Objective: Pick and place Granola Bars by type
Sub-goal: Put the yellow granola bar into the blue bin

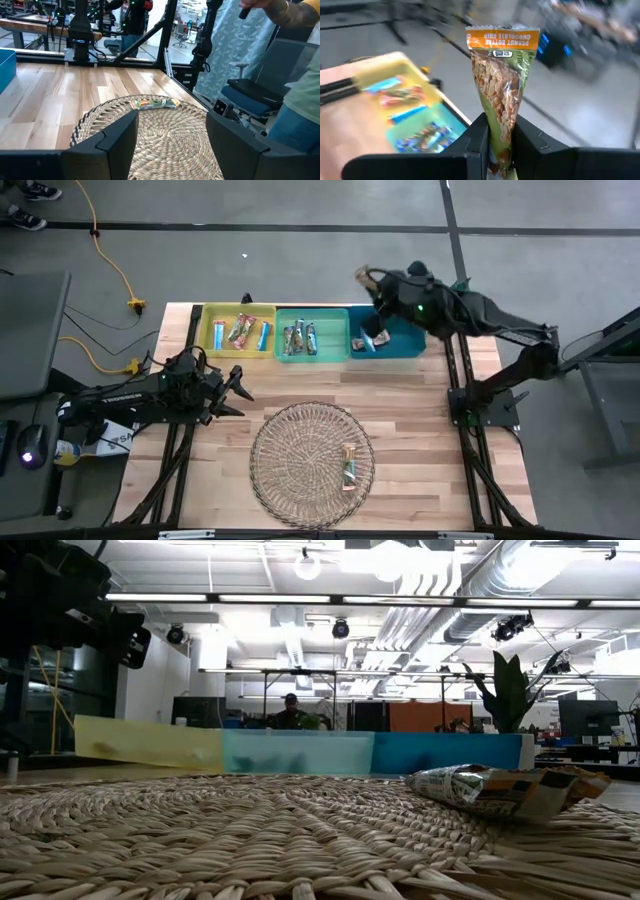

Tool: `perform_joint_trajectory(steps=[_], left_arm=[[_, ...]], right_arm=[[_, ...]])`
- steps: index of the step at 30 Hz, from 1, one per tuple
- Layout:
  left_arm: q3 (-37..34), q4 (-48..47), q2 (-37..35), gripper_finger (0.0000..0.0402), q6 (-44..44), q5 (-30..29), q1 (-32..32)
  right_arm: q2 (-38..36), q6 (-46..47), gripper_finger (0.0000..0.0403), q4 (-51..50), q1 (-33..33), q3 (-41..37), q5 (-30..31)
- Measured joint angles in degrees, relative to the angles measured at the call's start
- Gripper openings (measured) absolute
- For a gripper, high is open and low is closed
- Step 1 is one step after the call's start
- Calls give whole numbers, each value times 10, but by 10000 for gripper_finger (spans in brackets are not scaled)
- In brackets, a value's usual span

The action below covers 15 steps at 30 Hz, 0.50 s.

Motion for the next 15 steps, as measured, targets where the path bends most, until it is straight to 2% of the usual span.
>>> perform_joint_trajectory(steps=[3, 6, 11, 15], left_arm=[[0, 0, 0, 230, 0, 0, 0], [0, 0, 0, 230, 0, 0, 0], [0, 0, 0, 230, 0, 0, 0], [0, 0, 0, 230, 0, 0, 0]], right_arm=[[0, 87, 51, -61, -50, 0, 14], [0, 131, 51, -97, -103, -9, 10], [-1, 141, 51, -98, -182, -49, -54], [-1, 185, 51, -64, -231, -118, -111]])
